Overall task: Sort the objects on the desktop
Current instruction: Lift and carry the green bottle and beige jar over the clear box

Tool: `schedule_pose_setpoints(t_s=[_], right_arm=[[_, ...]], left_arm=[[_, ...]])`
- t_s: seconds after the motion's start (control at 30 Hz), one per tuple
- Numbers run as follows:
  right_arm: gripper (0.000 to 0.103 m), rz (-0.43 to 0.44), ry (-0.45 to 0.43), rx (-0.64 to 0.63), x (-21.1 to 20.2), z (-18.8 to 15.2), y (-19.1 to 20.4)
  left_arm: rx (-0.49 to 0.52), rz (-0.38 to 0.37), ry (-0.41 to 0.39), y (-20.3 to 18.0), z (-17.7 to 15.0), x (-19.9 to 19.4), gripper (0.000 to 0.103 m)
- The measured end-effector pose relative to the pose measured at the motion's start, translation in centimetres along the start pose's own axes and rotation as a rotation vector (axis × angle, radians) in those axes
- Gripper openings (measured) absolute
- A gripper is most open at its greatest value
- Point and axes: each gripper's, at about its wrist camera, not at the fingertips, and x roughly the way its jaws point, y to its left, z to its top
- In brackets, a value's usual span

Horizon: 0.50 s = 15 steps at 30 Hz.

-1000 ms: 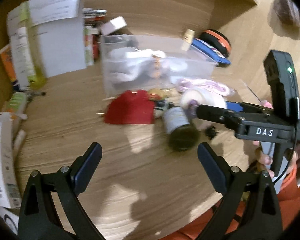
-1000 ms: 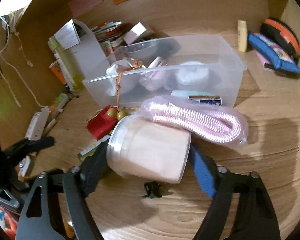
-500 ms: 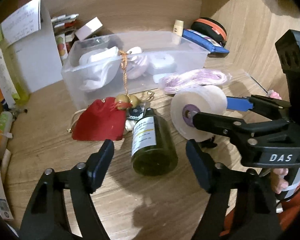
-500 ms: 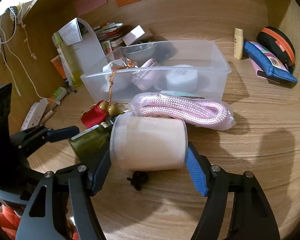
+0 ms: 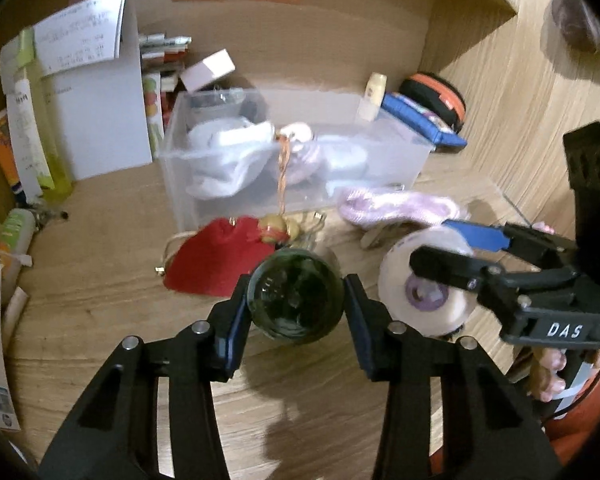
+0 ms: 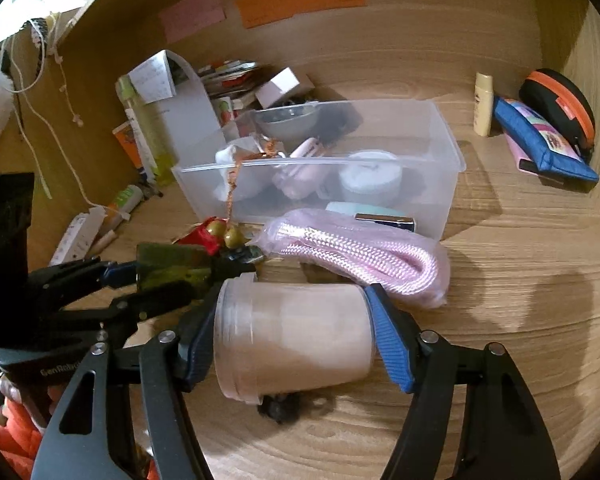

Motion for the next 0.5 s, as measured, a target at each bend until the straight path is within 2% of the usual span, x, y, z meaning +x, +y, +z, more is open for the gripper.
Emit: schedule_pose_setpoints(t_s=[0.5], right_arm=[[0.065, 0.039, -0.05, 0.0, -1.9, 1.7, 0.4]], left_arm=[[-0.032, -0.026, -0.085, 0.4, 1.5, -1.8, 0.041]])
